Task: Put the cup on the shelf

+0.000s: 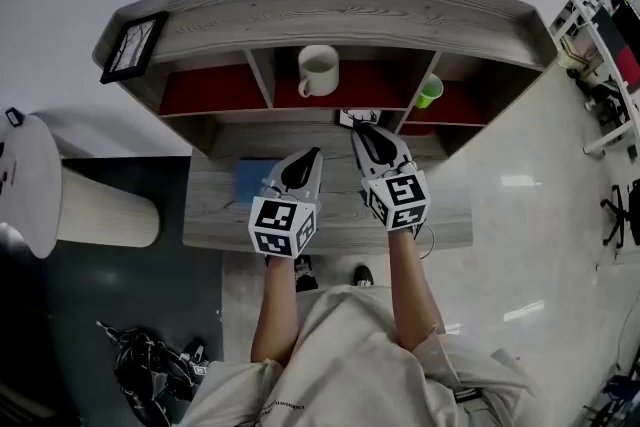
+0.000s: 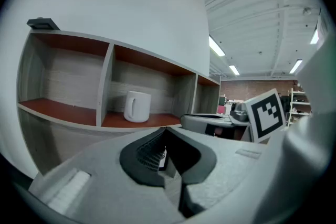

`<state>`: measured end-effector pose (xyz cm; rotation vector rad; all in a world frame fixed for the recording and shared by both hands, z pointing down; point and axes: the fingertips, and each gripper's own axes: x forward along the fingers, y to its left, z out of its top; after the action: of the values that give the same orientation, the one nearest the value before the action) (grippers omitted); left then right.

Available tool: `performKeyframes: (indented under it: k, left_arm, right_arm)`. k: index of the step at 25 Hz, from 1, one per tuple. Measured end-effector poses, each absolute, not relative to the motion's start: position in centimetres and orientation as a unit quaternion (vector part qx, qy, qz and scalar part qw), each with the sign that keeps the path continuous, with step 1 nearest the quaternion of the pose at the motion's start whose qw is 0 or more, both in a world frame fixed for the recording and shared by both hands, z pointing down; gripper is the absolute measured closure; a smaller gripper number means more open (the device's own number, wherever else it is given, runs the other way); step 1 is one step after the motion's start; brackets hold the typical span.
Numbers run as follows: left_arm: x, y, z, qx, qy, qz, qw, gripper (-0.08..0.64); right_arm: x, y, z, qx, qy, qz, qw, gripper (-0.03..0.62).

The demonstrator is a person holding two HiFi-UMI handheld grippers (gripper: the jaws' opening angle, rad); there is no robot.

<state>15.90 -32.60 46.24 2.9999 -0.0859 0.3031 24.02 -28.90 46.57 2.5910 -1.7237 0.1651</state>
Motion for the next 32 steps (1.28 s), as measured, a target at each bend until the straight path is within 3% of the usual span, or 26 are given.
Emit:
performKeyframes:
  k: [13, 25, 32]
  left_arm:
    - [10.3, -30.6, 47.9, 0.983, -0.149, 0.087, 0.065, 0.549]
    - [9.4, -28.7, 47.5, 0.98, -0.18, 0.068, 0.051, 0.549]
    - [9.7, -28.0, 47.8, 0.98, -0.179, 0.079, 0.047, 0.549]
  right_arm:
    - [21.0, -25.2, 46.6, 0.793, -0.608, 0.026, 0.027, 0.523]
    - [20.2, -20.8, 45.7, 0.782, -0.623, -0.004, 0.023, 0.577]
    - [21.2, -19.5, 46.2, 0.787, -0.617, 0.01, 0.011, 0.577]
